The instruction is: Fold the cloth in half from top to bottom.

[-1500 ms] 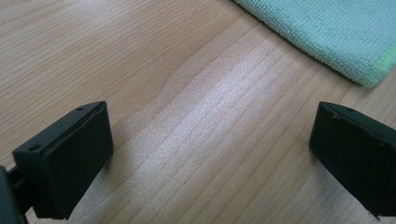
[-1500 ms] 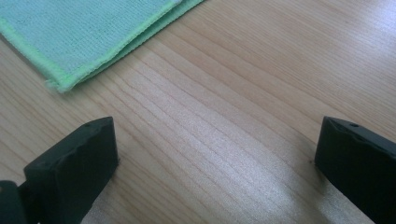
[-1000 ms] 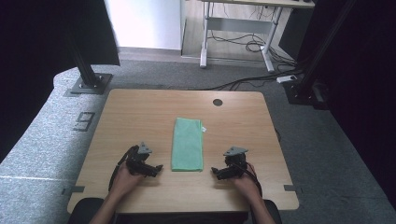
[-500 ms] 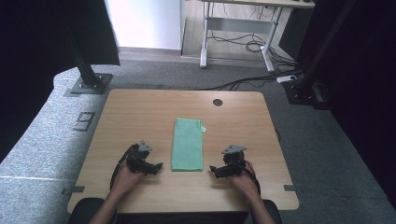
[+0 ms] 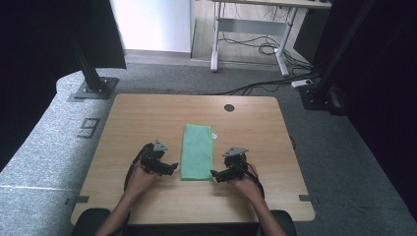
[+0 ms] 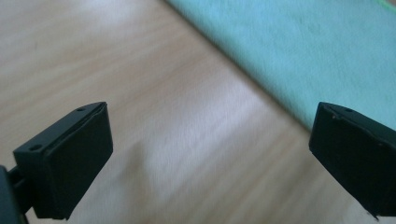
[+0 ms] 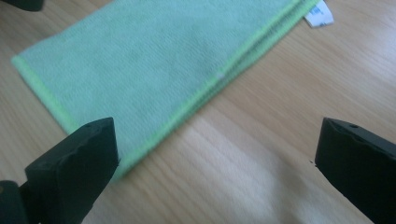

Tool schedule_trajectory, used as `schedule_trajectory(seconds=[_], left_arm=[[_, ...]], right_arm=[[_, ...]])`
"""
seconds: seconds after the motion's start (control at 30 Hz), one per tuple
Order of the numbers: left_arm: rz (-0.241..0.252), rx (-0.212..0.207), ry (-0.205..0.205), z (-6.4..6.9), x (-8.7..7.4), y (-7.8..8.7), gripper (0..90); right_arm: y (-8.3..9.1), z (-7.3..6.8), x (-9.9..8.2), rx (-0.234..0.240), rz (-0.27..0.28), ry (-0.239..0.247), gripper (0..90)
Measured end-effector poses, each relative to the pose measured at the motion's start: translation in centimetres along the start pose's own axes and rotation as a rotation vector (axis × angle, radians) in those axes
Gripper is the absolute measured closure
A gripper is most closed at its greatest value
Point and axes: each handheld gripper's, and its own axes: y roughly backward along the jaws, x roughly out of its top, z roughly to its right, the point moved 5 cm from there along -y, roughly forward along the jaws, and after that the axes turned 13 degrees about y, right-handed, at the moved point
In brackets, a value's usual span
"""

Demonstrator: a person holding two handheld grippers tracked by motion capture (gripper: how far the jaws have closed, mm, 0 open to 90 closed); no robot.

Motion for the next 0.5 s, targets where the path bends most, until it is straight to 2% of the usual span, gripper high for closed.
schedule_trajectory(seconds=[0.1,0.23,0.33,0.4,0.5], left_arm=[[0.015,0.013,-0.004,0.2,1.1,-1.1,0.0],[0.02,0.042,-0.004,0.1,2.1,-2.7,0.4],[-0.012,0.067,-0.016,0.0,2.0,-3.8,0.5],[-0.01,0.055,-0.001,0.0,1.9,-4.0,0.0],[-0.012,0.054,-0.002,0.0,1.6,-3.8,0.9]], right_arm=[[-0.6,-0.1,0.7,-0.001,-0.004,0.002,0.0],[-1.7,-0.2,1.0,-0.009,-0.038,0.02,0.0],[-2.3,-0.3,0.6,-0.019,-0.076,0.035,0.0],[-2.4,-0.4,0.4,-0.013,-0.072,0.025,0.0],[-2.1,-0.6,0.4,-0.015,-0.081,0.056,0.0]])
